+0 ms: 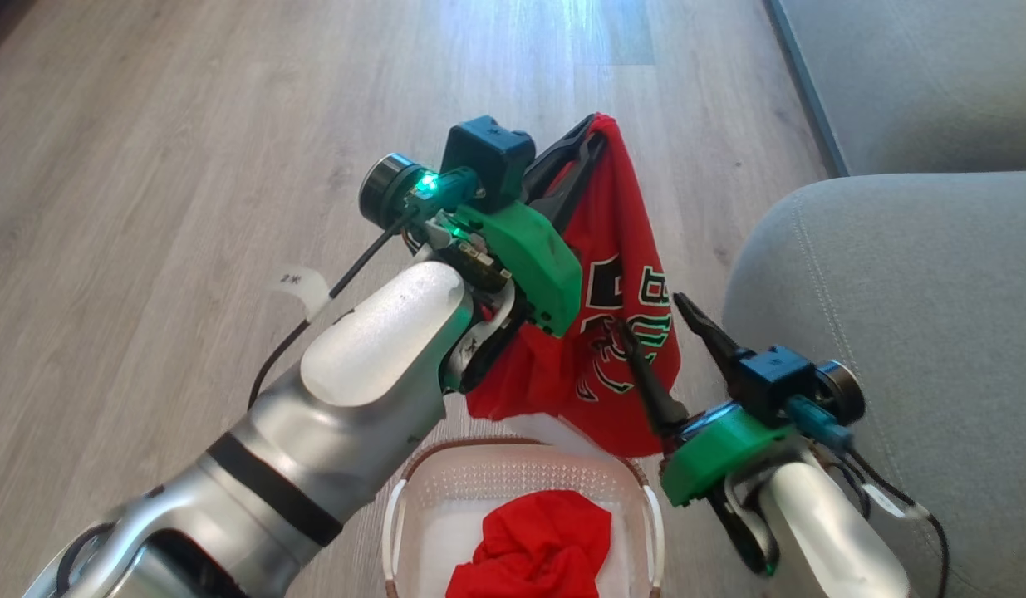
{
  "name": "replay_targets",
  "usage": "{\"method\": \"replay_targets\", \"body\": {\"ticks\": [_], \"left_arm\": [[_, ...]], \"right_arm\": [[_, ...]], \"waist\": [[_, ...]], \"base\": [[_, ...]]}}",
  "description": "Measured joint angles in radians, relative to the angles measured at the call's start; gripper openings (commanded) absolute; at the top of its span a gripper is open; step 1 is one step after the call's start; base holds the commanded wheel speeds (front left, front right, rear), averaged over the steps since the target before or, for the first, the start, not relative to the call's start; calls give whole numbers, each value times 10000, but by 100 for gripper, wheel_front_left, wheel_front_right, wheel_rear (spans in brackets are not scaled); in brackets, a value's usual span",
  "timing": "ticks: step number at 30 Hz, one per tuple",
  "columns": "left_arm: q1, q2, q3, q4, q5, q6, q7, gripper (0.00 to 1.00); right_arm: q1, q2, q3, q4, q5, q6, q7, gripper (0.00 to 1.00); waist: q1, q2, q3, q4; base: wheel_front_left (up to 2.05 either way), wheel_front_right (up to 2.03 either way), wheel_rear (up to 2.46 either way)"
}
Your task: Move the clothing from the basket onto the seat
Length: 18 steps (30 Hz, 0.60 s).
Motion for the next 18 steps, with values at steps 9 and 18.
{"method": "replay_targets", "body": {"ticks": [9, 18], "left_arm": [[-128, -40, -203, -161, -88, 4, 86, 0], [-127, -52, -322, -418, -190, 4, 84, 0]], "right_arm": [[-679, -21, 332, 1154, -529, 2, 0, 100], [-1158, -29, 577, 2157, -13, 2, 2, 0]], "waist": [[0, -1, 30, 339], [0, -1, 41, 562]], "base": [[0, 0, 0], [0, 0, 0]]}}
